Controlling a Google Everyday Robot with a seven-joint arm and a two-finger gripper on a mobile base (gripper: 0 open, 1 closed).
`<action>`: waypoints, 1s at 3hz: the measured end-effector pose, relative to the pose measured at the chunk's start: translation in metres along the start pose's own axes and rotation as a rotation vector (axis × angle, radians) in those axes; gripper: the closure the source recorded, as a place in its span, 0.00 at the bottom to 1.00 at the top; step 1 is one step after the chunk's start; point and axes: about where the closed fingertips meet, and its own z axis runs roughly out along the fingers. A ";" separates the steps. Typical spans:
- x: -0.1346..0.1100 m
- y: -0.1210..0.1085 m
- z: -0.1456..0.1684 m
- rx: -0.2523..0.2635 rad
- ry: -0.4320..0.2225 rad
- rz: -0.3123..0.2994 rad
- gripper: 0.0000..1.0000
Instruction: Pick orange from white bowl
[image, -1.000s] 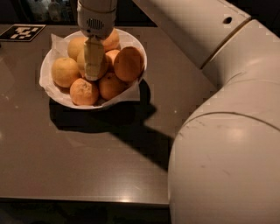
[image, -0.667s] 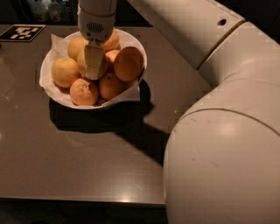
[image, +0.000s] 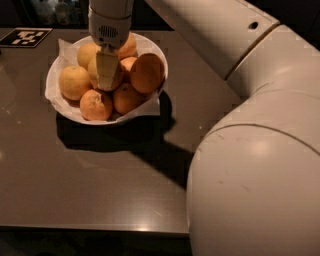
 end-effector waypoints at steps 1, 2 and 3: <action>0.005 0.011 -0.024 0.061 -0.047 -0.004 1.00; 0.014 0.039 -0.057 0.118 -0.109 -0.003 1.00; 0.022 0.070 -0.083 0.145 -0.150 0.000 1.00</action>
Offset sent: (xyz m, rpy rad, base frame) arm -0.0852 -0.0590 0.0804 0.1865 -0.1620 -0.0237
